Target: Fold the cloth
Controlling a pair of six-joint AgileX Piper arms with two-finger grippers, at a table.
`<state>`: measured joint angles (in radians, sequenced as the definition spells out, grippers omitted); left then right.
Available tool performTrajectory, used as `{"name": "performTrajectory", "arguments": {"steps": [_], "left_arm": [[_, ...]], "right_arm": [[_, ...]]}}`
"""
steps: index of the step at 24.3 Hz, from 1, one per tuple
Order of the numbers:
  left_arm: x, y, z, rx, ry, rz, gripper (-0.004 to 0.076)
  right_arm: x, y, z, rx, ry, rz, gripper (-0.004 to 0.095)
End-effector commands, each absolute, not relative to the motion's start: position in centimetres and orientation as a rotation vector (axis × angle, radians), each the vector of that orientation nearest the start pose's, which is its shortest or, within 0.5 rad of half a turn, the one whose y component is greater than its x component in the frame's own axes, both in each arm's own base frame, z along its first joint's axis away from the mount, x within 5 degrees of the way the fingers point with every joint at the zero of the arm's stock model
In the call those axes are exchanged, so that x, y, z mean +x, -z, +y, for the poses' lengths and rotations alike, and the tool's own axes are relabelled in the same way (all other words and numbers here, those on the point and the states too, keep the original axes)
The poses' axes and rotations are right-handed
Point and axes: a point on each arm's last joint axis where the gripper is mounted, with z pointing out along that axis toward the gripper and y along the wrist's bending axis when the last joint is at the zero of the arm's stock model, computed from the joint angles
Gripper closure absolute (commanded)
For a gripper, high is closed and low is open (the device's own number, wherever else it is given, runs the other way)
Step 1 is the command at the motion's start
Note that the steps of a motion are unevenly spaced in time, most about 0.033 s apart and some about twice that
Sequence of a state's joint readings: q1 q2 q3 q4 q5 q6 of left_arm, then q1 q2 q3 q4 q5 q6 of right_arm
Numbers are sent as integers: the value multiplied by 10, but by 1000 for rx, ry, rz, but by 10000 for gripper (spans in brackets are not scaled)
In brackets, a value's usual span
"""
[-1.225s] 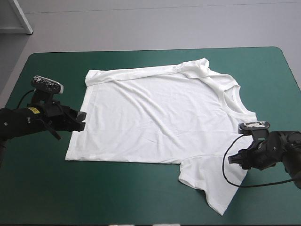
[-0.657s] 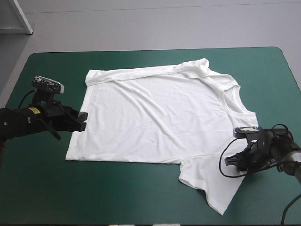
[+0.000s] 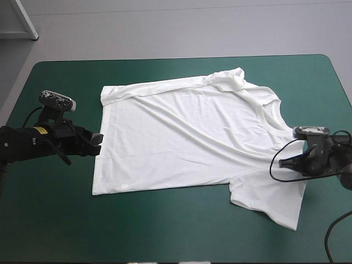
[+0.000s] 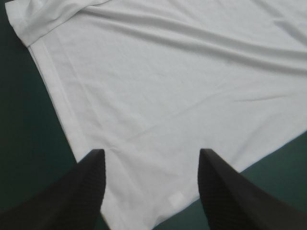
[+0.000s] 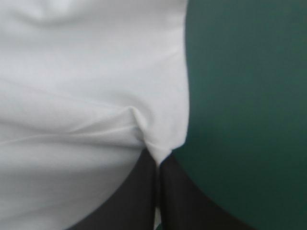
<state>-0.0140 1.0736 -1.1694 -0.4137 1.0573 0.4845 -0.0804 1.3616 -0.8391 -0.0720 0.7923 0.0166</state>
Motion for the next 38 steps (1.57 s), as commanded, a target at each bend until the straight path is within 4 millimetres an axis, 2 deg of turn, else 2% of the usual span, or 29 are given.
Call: {"name": "performTrajectory", "arguments": {"steps": [1, 5, 8, 11, 15, 21, 25, 27, 28, 29, 30, 31, 32, 33, 34, 35, 38], "left_arm": [[194, -409, -40, 483, 335, 2216, 309], [194, -408, -41, 494, 342, 2224, 309], [194, -408, -41, 498, 340, 2223, 309], [193, -408, -41, 502, 337, 2226, 309], [192, -406, -45, 559, 293, 2233, 309], [193, -403, -40, 550, 180, 2277, 309], [193, -404, -40, 542, 191, 2263, 309], [193, -404, -39, 547, 175, 2265, 309], [193, -404, -40, 549, 177, 2264, 309], [194, -404, -40, 547, 176, 2260, 309], [193, -406, -39, 541, 172, 2244, 309], [193, -406, -39, 541, 166, 2239, 309], [194, -406, -39, 539, 163, 2236, 309], [194, -407, -39, 537, 161, 2232, 309], [195, -408, -39, 530, 157, 2215, 309], [197, -408, -39, 526, 155, 2209, 310], [205, -408, -40, 504, 159, 2180, 310]], "right_arm": [[271, -277, -43, 97, 130, 2633, 925], [305, -299, -62, 133, 184, 2579, 925], [331, -310, -87, 185, 248, 2581, 925], [348, -314, -114, 248, 305, 2595, 925], [358, -300, -161, 397, 344, 2605, 925], [342, -265, -223, 603, 420, 2654, 925], [348, -264, -218, 582, 340, 2626, 922], [349, -265, -217, 574, 340, 2626, 841], [347, -271, -215, 573, 336, 2612, 713], [346, -275, -214, 574, 335, 2599, 633], [343, -287, -211, 585, 322, 2565, 464], [339, -299, -206, 604, 289, 2523, 361], [336, -308, -202, 613, 266, 2496, 326], [333, -318, -197, 623, 228, 2466, 314], [325, -340, -184, 617, 143, 2411, 328], [322, -351, -174, 594, 67, 2384, 338], [307, -392, -135, 435, -121, 2285, 399]]}}
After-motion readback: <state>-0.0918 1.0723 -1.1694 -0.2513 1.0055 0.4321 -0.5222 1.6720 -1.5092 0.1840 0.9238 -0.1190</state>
